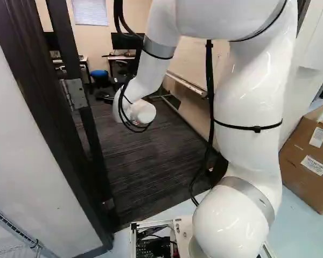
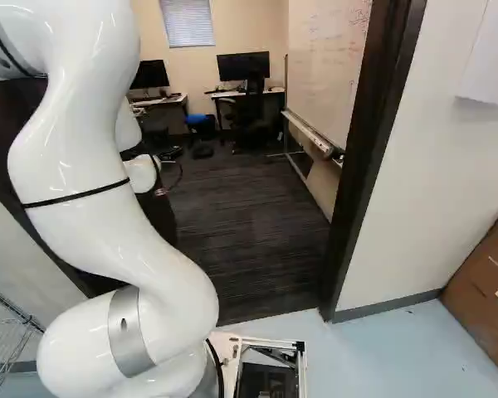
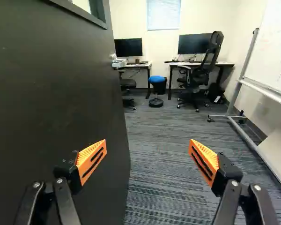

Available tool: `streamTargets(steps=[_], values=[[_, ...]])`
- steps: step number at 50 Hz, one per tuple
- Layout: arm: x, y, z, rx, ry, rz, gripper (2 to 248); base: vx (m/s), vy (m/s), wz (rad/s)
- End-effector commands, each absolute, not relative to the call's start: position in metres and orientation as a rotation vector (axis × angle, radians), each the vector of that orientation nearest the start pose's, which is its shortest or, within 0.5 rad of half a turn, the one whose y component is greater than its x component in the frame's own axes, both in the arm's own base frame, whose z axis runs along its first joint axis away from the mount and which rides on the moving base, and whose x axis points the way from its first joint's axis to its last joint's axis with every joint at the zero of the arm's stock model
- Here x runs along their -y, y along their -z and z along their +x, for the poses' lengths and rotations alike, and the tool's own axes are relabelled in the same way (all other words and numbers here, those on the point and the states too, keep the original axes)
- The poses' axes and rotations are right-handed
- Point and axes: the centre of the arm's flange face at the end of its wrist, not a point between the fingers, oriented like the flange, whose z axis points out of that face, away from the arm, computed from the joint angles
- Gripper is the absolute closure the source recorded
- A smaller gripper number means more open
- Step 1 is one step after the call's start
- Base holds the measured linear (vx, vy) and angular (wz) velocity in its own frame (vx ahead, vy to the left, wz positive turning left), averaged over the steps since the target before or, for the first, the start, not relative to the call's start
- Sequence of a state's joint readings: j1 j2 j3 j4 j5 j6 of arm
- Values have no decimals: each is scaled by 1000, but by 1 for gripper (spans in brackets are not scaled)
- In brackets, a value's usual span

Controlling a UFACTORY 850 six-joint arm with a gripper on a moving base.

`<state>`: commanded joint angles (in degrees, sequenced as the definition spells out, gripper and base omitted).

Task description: Open the door and move inside

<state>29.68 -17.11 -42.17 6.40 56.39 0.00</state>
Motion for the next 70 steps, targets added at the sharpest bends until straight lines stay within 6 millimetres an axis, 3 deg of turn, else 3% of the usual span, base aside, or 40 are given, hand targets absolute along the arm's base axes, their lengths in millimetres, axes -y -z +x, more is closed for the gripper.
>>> streamTargets(steps=[12,39,70], values=[[-235,-401,463,376,1834,-2156,3,0,0,0],[-214,-402,455,355,1838,-2184,3,0,0,0],[-144,-404,422,280,1847,-2280,3,0,0,0]])
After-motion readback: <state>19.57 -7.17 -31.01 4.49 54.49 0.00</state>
